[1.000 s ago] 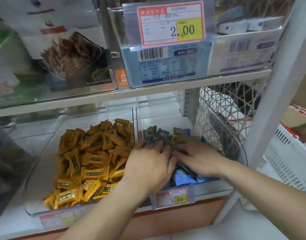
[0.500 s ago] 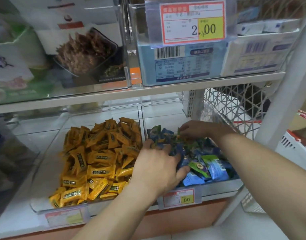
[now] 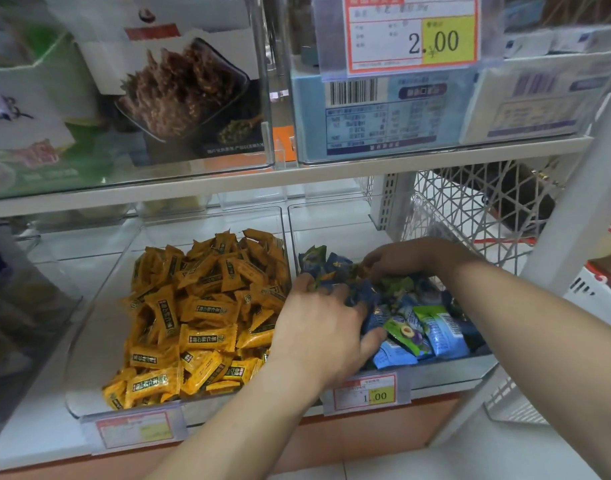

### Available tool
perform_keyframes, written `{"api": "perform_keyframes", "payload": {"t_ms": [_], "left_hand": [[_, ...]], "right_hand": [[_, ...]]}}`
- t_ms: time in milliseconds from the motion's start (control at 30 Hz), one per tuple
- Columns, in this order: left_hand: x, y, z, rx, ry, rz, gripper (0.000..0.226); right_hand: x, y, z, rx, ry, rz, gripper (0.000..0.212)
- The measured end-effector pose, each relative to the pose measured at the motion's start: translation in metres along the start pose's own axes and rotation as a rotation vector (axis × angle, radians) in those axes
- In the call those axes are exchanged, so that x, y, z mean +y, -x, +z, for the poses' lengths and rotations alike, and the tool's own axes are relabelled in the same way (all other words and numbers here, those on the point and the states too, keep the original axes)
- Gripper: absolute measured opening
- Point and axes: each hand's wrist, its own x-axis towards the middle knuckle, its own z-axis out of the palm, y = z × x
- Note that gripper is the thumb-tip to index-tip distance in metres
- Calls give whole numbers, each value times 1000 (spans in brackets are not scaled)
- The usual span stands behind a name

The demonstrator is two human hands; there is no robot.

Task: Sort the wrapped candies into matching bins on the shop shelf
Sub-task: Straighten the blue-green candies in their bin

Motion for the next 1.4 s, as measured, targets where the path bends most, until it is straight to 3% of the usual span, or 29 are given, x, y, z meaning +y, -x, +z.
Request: {"api": "perform_keyframes", "payload": {"t_ms": [367, 500, 633, 733, 833, 933, 1067, 1200, 1300, 1400], "left_hand": [[0, -1, 1, 2, 18, -20, 67], [0, -1, 2, 7, 20, -26, 67], [0, -1, 2, 18, 34, -37, 66], [0, 0, 2, 25, 40, -40, 66], [-1, 0, 2, 38, 43, -41, 66], [-1, 0, 3, 53, 65, -49, 65], [-3, 1, 4, 70, 107, -69, 63], [-4, 0, 3, 63, 118, -86, 65], [-4, 0, 0, 85, 155, -115, 65], [-3, 0, -3, 206, 252, -208, 58]], "right_hand": [[-1, 8, 0, -109, -25, -24, 43], [8, 9, -3, -55, -202, -73, 36], [15, 11, -11, 106, -397, -153, 35], [14, 13, -17, 134, -646, -178, 39], [7, 17, -21, 151, -712, -185, 41], [2, 24, -22, 187, -660, -232, 46], [1, 38, -20, 216, -229, -313, 57], [2, 48, -17, 124, -43, -274, 58], [7, 55, -18, 102, -44, -227, 56], [11, 63, -21, 122, -214, -200, 41]]}}
